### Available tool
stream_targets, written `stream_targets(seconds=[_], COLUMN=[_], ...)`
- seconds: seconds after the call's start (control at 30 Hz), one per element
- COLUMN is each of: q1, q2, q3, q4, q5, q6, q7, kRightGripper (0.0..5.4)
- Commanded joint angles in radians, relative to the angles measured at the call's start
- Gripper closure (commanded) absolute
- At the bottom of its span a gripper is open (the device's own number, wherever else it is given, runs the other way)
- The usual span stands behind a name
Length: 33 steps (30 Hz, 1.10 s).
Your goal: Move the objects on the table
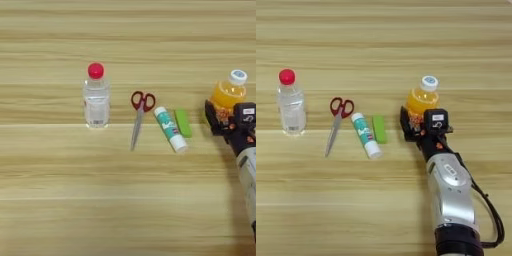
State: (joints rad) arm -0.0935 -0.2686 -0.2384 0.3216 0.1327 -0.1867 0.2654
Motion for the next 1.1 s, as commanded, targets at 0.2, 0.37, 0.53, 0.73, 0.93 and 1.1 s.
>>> stream_targets(seconds=[0.2,0.37,0.53,0.73,0.93,1.1], q1=[-0.055,-0.056,-0.052,-0.046,-0.012,0.028], q2=[-0.035,-0.032,-0.029,-0.031,-0.031,-0.025], q3=[-0.004,-0.005,-0.005,-0.01,-0.015,-0.017], q4=[-0.006,-0.004,-0.012,-0.031,-0.097,-0.168], q5=[-0.021,-0.023,-0.021,-0.016,-0.005,0.014], q6=[-0.021,-0.02,-0.018,-0.01,0.018,0.06], q7=[-0.015,-0.013,-0.013,-0.014,-0.007,0.0], kRightGripper=[1.47,0.92,0.4,0.03,0.03,0.03])
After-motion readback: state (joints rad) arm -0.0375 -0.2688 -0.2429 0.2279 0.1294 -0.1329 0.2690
